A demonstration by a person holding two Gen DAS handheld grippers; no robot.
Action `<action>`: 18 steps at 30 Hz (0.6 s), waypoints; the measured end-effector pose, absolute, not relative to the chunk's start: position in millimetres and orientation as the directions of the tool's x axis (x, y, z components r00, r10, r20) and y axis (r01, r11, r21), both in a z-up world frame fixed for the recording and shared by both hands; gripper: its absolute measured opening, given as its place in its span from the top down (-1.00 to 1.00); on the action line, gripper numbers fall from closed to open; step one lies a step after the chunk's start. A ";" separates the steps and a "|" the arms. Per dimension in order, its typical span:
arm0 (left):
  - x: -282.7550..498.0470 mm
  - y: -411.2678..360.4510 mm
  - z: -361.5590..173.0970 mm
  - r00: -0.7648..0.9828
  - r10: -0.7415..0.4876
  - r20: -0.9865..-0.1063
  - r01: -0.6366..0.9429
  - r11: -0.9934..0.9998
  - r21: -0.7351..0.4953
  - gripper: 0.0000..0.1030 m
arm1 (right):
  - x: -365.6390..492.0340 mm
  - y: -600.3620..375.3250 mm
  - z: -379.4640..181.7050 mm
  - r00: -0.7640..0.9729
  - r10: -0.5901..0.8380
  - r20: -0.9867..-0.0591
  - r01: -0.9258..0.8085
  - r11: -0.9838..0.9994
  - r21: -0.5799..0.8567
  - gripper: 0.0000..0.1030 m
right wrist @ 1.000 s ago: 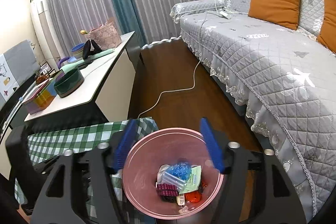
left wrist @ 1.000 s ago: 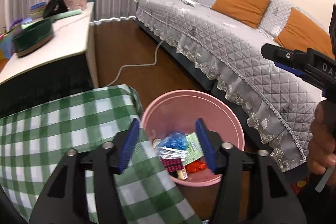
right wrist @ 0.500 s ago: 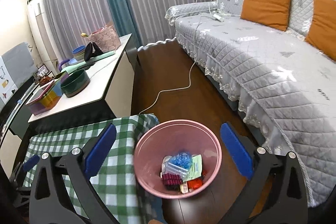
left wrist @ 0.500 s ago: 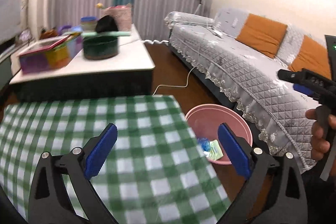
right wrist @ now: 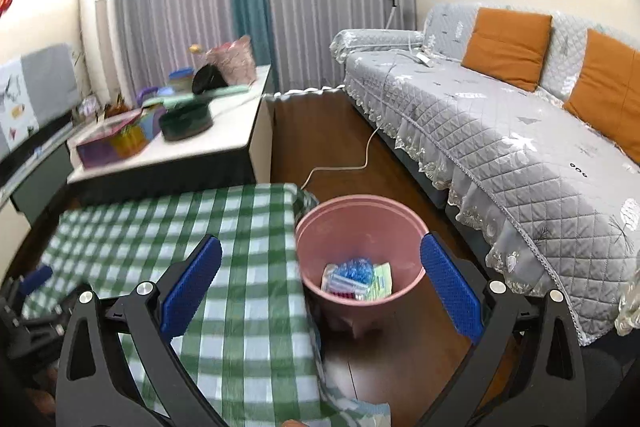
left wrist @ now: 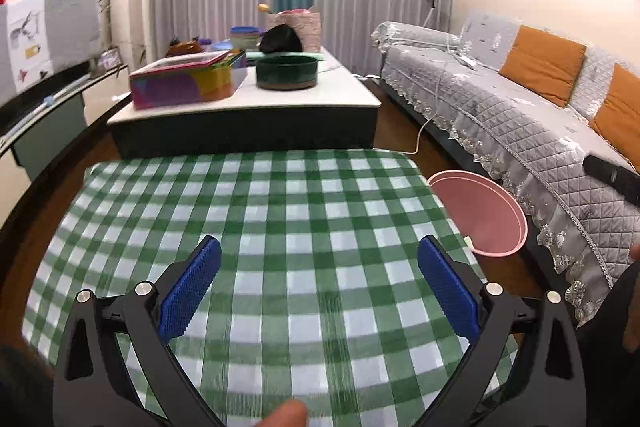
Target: Collect trash
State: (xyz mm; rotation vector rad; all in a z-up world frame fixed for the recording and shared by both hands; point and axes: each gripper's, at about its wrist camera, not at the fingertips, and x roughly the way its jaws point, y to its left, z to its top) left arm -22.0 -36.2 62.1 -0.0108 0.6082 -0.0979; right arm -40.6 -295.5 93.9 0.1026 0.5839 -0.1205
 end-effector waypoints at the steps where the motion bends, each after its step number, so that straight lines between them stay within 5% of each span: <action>1: -25.8 -34.9 59.7 0.816 -0.086 -0.571 0.079 0.996 -0.036 -0.85 | -43.9 -289.8 89.0 0.824 -0.085 -0.560 0.141 0.988 0.058 -0.90; 18: -43.0 -29.6 35.0 0.790 -0.107 -0.604 0.061 0.993 -0.097 -0.85 | -59.8 -248.0 50.2 0.790 -0.078 -0.608 0.096 0.995 -0.003 -0.90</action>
